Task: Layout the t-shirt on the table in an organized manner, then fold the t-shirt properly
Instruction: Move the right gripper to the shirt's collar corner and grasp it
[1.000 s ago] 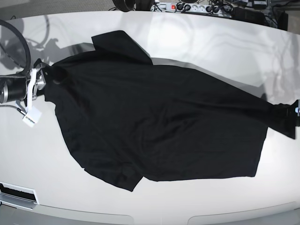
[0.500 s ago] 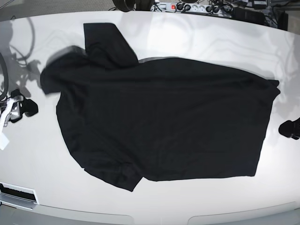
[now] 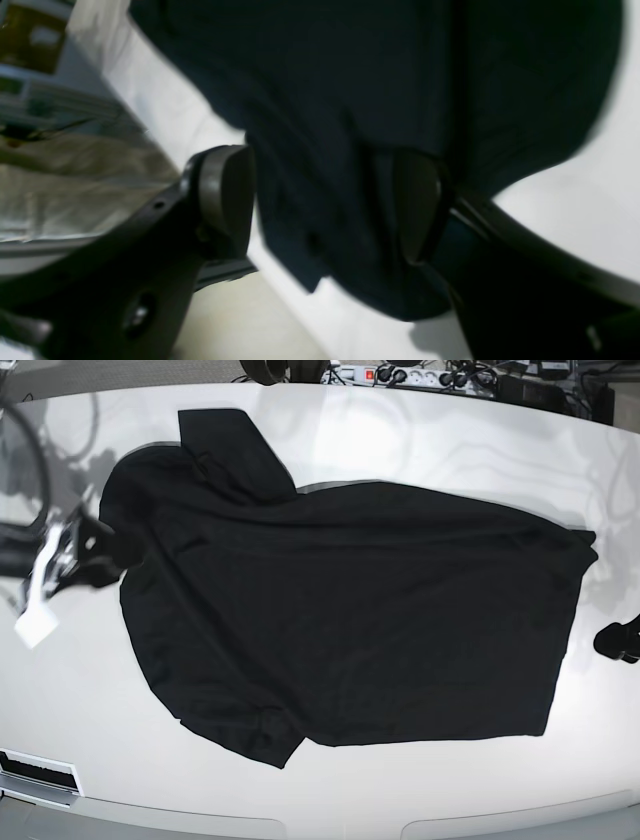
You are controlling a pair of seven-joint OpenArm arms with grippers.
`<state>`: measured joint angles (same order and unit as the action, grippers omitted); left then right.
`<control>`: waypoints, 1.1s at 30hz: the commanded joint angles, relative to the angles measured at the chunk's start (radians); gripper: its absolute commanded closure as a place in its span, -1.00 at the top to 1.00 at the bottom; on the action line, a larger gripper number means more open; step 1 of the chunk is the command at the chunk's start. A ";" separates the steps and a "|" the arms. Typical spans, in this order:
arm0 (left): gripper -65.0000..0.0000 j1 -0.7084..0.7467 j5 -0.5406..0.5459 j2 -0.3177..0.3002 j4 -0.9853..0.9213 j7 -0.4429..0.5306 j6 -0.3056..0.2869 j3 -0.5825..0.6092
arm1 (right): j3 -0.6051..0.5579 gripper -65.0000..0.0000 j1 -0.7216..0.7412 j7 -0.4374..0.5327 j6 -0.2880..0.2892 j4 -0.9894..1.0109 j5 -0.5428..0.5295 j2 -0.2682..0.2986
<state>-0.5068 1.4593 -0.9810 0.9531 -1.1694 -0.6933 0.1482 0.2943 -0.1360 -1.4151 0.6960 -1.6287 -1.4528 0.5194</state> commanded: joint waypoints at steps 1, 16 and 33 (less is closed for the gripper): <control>0.29 -0.023 0.024 -0.026 0.009 0.020 -0.005 -0.012 | 0.005 0.36 -0.007 0.019 0.002 -0.017 -0.031 -0.010; 0.29 -0.026 0.024 0.011 0.009 0.026 -0.005 -0.012 | -0.137 -0.35 -0.149 0.019 0.002 -0.017 -0.031 -0.134; 0.29 -0.026 0.024 0.011 0.009 0.024 -0.005 -0.012 | -0.406 -1.00 -0.148 0.391 0.002 -0.018 0.848 -0.198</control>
<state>-0.5079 1.4593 -0.9428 0.9524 -1.1595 -0.6926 0.1486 -0.1154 -0.2890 -1.0321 0.6922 -1.6295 -0.5976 0.3130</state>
